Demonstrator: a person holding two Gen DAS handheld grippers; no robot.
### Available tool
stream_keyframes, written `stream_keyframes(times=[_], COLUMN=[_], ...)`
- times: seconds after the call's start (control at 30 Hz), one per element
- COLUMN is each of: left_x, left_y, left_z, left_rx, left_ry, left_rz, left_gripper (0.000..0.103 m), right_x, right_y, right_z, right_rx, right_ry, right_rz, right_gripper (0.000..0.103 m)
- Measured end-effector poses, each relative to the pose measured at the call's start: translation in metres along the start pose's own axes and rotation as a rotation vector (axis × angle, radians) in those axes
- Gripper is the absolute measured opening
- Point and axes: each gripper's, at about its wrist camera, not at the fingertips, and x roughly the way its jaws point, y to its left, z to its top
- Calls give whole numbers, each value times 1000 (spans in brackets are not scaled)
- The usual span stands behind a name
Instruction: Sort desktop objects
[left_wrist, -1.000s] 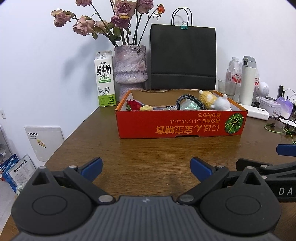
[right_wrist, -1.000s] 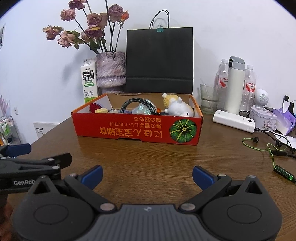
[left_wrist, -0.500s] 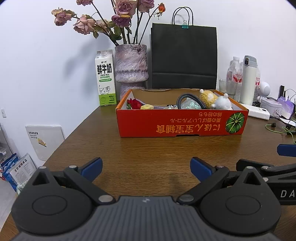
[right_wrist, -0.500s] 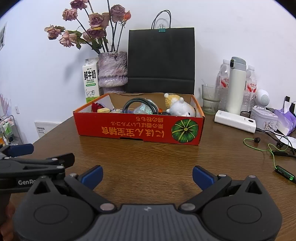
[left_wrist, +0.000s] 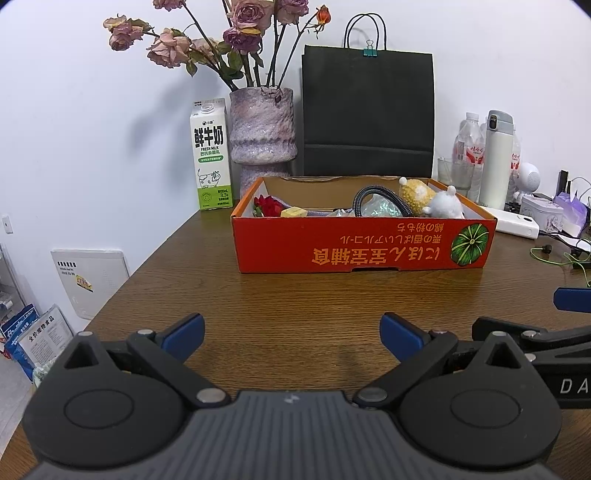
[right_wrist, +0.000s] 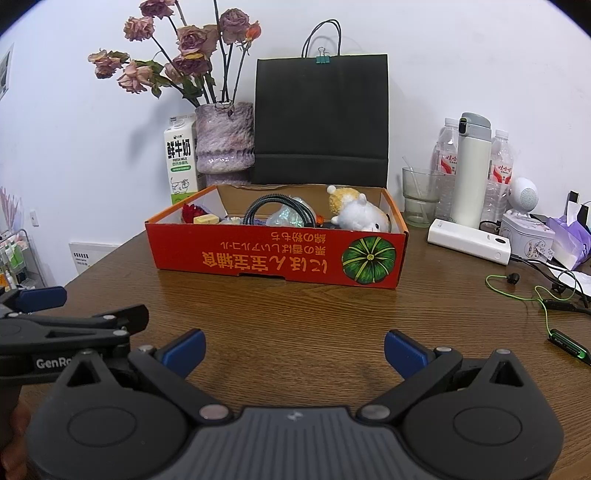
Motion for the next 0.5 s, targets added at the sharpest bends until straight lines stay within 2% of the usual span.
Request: stream_keyframes(times=[0.5], left_x=[2], left_y=[-2], left_z=[-1], left_rx=[-5], left_ry=[2], left_rz=[0], left_gripper=[103], right_x=[1], right_y=[-2], right_z=[-2], right_rx=[-1], right_ry=[3], right_rz=[-4], right_gripper=[103])
